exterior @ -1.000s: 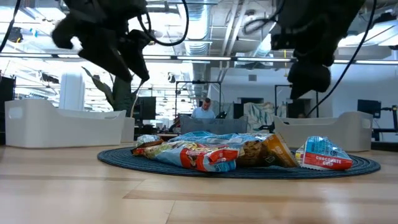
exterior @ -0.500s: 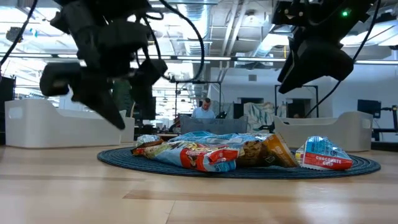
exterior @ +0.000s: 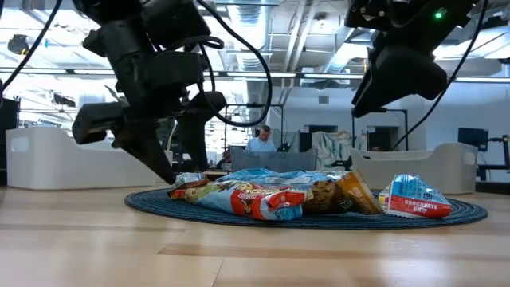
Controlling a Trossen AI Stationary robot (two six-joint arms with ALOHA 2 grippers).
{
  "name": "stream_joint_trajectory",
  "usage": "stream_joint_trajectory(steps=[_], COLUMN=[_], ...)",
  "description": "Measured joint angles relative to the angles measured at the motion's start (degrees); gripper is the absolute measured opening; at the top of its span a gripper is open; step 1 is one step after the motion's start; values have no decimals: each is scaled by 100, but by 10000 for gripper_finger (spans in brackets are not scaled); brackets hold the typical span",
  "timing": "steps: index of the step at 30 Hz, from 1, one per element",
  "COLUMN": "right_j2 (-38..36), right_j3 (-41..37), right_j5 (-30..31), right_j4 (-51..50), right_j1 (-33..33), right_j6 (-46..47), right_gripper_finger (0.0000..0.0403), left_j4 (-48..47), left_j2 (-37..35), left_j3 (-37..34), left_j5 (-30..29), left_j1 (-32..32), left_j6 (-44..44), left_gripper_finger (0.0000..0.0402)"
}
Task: Pick and place Granola Bars by type
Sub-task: Put the yellow granola bar into the white bin
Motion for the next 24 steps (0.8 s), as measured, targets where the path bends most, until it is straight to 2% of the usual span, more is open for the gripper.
stream_joint_trajectory(steps=[8,14,20,24], right_j2=[0,0,0,0], right_j3=[0,-11,-11,-11], right_j5=[-2,-4,-11,-17], right_j4=[3,61,98,124], right_j1=[-1,2,2,2], right_j6=[93,91,93,93], right_gripper_finger=[166,159,152,148], left_j4=[95,150,10,-187], left_j2=[195,440,318,236], left_j3=[-5,44,22,51], left_j5=[290,191,50,-336], left_j1=[139,154,170,170], left_j6=[94,135,101,-40], left_gripper_finger=[210,192,125,73])
